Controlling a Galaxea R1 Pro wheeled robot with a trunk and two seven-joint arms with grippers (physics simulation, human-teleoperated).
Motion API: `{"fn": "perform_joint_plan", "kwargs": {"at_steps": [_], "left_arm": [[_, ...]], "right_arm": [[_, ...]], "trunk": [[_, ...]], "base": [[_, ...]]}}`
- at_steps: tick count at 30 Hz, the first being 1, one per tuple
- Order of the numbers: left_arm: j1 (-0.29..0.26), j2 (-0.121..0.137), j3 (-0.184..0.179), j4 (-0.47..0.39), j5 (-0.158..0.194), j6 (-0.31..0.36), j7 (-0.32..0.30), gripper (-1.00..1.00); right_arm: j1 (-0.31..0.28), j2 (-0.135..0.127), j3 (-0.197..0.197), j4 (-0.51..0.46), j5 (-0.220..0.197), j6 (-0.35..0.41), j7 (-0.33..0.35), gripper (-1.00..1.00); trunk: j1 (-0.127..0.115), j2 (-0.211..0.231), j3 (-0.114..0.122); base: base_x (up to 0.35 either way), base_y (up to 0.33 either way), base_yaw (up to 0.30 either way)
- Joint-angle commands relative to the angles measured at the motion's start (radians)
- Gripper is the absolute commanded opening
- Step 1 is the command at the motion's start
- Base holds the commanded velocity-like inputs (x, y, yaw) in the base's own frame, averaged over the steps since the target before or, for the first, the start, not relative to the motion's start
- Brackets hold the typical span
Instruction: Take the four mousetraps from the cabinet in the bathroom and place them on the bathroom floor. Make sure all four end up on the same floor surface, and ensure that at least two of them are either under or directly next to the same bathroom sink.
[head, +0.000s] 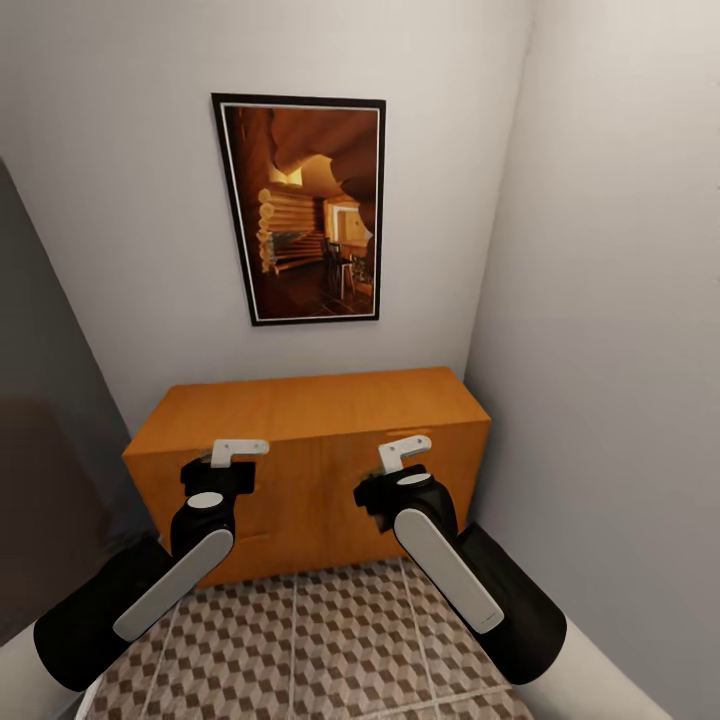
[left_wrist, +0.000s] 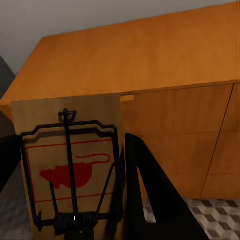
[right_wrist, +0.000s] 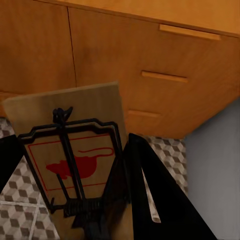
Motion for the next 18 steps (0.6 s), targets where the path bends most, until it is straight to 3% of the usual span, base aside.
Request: {"fn": "perform_joint_plan", "kwargs": {"at_steps": [1, 10, 18], "left_arm": [[-0.002, 0.001, -0.002, -0.001, 0.003, 0.010, 0.009, -1.00], [-0.002, 0.001, -0.003, 0.000, 0.003, 0.010, 0.009, -1.00], [-0.002, 0.001, -0.004, 0.000, 0.003, 0.010, 0.010, -1.00]], "right_arm": [[-0.002, 0.000, 0.001, -0.001, -0.010, 0.005, -0.011, -1.00], [-0.002, 0.003, 0.002, -0.001, -0.010, 0.005, -0.011, -1.00], [-0.001, 0.004, 0.002, -0.001, -0.010, 0.005, -0.011, -1.00]], "trunk": [[0.001, -0.002, -0.002], [0.001, -0.002, -0.002], [0.001, -0.002, 0.005]], "base": [[-0.119, 0.000, 0.000], [-0.198, 0.000, 0.001], [-0.051, 0.000, 0.108]]}}
